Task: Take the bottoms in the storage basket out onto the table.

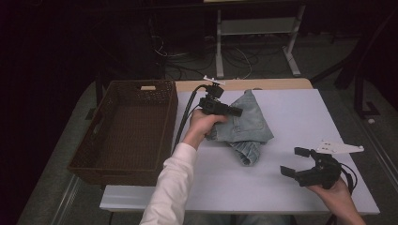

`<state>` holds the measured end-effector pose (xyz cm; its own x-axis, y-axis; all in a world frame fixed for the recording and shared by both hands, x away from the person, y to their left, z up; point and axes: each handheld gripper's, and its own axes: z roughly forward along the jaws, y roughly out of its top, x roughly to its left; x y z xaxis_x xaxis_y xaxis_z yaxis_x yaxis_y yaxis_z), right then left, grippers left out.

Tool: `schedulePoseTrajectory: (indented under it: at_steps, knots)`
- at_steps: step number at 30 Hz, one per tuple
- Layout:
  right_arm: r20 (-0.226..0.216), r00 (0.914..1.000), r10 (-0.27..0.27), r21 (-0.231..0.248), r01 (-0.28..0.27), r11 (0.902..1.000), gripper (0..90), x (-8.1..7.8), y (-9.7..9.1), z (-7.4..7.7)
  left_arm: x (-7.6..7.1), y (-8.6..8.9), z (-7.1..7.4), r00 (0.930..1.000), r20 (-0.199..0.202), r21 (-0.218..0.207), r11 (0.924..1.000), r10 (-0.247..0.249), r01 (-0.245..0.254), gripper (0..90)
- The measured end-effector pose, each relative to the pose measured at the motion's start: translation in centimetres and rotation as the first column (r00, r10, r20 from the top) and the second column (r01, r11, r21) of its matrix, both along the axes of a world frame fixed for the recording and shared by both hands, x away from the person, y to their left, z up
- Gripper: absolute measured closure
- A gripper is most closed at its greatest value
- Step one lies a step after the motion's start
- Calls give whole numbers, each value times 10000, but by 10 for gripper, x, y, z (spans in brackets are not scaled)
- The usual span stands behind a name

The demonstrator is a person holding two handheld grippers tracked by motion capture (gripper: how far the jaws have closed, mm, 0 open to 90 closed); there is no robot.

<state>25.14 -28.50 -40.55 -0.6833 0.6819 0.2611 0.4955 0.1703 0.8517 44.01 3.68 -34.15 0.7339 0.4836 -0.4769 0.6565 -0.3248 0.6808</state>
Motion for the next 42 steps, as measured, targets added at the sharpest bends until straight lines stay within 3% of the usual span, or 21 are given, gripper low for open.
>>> schedulePoseTrajectory:
  at_steps: [7,10,13,17,20,25,28,36,42]
  knots:
    - [7,10000,1,0,-1,10000,0,0,0,0,15,4,-22,9979,-424,-104,9988,484,-488,738]
    - [12,10000,8,-4,-8,10000,0,0,-1,0,19,4,-28,9977,-359,4,9984,570,-571,710]
    - [5,10000,16,-15,-16,10000,0,0,0,0,21,3,-33,9970,-218,284,9968,748,-741,653]
    - [7,10000,19,-18,-19,10000,0,1,0,-1,24,2,-39,9949,-200,305,9947,993,-986,555]
    - [2,10000,12,-16,-12,10000,0,1,0,-1,26,0,-41,9901,-219,345,9899,1384,-1376,427]
    - [-19,10000,2,-18,-2,10000,0,1,0,-1,27,4,-37,9821,-247,198,9823,1867,-1862,269]
    - [-22,10000,8,-14,-8,10000,0,1,0,-1,26,9,-29,9784,-100,135,9784,2063,-2061,233]
    - [-75,10000,35,-55,-35,10000,0,2,1,-2,16,25,-7,9775,273,-204,9778,2090,-2085,192]
    - [-141,9999,-32,-89,30,10000,0,3,1,-2,-1,33,4,9805,593,-300,9821,1876,-1861,145]
